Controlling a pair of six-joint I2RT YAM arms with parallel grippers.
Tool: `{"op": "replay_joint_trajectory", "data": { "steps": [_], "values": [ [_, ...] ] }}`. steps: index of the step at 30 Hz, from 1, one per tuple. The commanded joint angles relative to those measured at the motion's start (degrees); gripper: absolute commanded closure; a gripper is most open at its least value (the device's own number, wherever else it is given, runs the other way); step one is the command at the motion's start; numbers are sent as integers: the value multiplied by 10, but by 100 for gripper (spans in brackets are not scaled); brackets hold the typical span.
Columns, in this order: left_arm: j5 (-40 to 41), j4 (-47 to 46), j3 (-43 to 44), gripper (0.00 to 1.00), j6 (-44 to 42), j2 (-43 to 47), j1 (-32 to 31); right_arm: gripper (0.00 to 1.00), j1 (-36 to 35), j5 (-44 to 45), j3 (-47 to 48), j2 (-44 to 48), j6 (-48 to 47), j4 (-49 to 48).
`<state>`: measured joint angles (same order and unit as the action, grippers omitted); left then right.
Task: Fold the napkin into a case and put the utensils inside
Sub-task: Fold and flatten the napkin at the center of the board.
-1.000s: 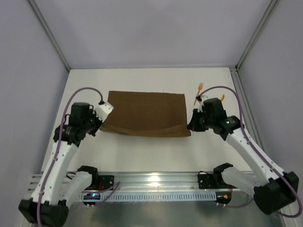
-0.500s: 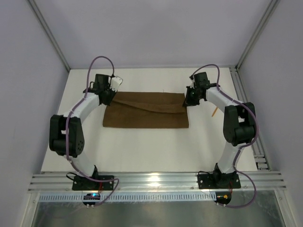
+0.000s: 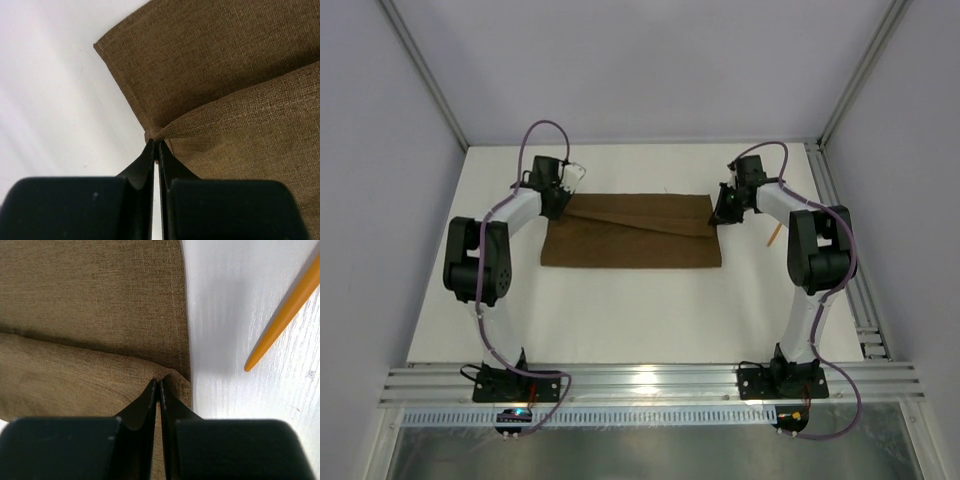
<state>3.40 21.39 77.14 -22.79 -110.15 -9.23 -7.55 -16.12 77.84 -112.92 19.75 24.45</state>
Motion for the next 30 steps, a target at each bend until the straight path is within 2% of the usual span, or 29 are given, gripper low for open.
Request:
{"op": "replay_joint_trajectory", "data": {
  "steps": [1, 2, 3, 6, 9, 18, 20, 23, 24, 26, 27, 30],
  "values": [
    [5, -35, 34, 100, -1, -11, 4, 90, 3, 1, 24, -5, 15, -35],
    [4, -35, 41, 100, 0, -20, 4, 84, 4, 2, 24, -6, 18, -38],
    [2, -35, 46, 100, 0, -23, 4, 72, 4, 2, 25, -6, 25, -41],
    [-6, -28, 61, 100, 4, -38, 4, 50, 5, -7, 27, -5, 30, -56],
    [-5, -27, 69, 98, 4, -46, 4, 41, 5, -22, 27, 14, 26, -72],
    [19, 9, 138, 97, 32, -89, 3, 39, 17, -12, 56, 26, -8, -44],
    [24, 16, 146, 92, 40, -96, 4, 33, 20, -3, 39, 40, -16, -45],
    [42, 31, 163, 77, 51, -109, 4, 29, 24, 11, 32, 59, -33, -28],
    [45, 37, 166, 61, 55, -111, 4, 29, 24, 15, 32, 63, -37, -20],
    [37, 61, 173, 48, 67, -99, 4, 29, 21, 16, 22, 79, -49, 10],
    [30, 72, 172, 39, 71, -88, 5, 29, 19, 24, 14, 86, -52, 22],
    [0, 112, 140, 31, 85, -17, 12, 29, -5, 45, -57, 129, -52, 35]
  ]
}}
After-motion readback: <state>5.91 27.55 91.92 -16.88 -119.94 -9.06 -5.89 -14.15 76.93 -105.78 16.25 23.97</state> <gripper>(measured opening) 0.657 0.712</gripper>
